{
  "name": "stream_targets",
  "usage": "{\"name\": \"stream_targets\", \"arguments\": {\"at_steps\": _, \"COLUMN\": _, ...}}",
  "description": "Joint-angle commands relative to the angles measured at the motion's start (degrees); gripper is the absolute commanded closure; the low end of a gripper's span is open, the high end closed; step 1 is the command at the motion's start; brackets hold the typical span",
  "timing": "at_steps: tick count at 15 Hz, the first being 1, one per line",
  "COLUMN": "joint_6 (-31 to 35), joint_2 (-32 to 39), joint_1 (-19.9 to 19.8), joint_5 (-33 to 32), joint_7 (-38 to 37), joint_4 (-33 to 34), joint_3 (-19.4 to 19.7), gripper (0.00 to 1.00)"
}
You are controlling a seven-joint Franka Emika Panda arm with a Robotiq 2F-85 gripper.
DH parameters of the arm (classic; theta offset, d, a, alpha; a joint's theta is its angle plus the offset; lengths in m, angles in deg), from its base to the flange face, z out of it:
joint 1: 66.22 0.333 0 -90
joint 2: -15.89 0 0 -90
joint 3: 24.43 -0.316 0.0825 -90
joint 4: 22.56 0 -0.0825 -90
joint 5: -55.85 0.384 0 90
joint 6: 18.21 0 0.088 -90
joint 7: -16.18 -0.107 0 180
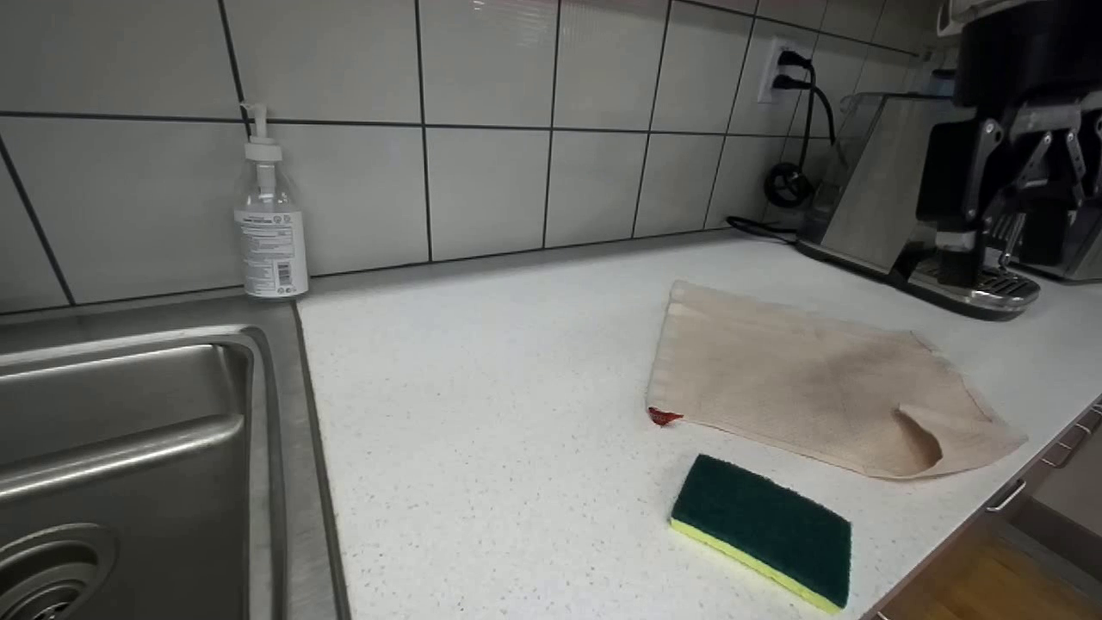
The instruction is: Fold the towel twice
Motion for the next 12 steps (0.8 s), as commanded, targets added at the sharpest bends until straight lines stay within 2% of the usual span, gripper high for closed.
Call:
{"name": "stream_targets", "arguments": {"at_steps": 1, "joint_6": 3.7, "joint_2": -0.8, "joint_1": -1.1, "joint_5": 0.0, "joint_7": -3.1, "joint_4": -3.4, "joint_3": -0.1, "gripper": 0.0}}
{"name": "stream_targets", "arguments": {"at_steps": 12, "joint_6": 12.8, "joint_2": 3.6, "joint_1": -2.8, "joint_5": 0.8, "joint_7": -5.9, "joint_4": -7.3, "joint_3": 1.6, "gripper": 0.0}}
